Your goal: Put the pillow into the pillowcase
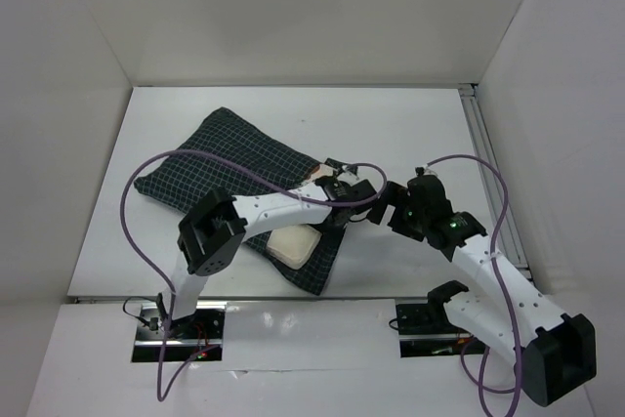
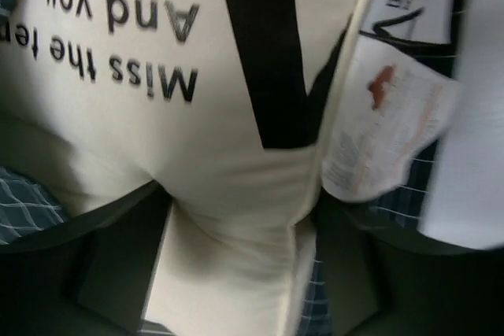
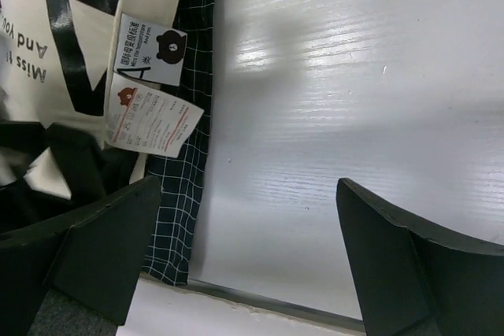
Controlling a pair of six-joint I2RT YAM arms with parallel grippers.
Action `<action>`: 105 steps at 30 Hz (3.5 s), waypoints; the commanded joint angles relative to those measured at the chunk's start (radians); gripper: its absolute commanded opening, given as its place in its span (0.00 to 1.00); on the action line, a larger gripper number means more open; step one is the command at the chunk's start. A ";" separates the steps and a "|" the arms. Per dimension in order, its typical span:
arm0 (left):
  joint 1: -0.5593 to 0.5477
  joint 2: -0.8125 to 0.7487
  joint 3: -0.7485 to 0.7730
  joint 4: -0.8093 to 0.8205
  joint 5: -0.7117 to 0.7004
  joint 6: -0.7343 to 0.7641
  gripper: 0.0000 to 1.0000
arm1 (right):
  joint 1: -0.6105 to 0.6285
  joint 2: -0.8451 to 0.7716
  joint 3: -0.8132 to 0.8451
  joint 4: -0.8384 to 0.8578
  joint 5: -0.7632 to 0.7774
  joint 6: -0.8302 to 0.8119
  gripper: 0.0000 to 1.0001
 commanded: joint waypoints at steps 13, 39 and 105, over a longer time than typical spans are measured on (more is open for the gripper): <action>0.249 -0.218 0.256 -0.123 0.401 0.034 0.00 | 0.033 0.122 0.070 0.340 -0.165 0.009 0.86; 0.543 -0.424 0.371 -0.040 0.874 0.072 0.00 | 0.237 0.814 0.409 1.044 -0.200 0.168 0.71; 0.747 -0.471 0.368 -0.073 1.001 0.172 0.00 | 0.220 0.788 0.465 1.158 -0.061 0.190 0.15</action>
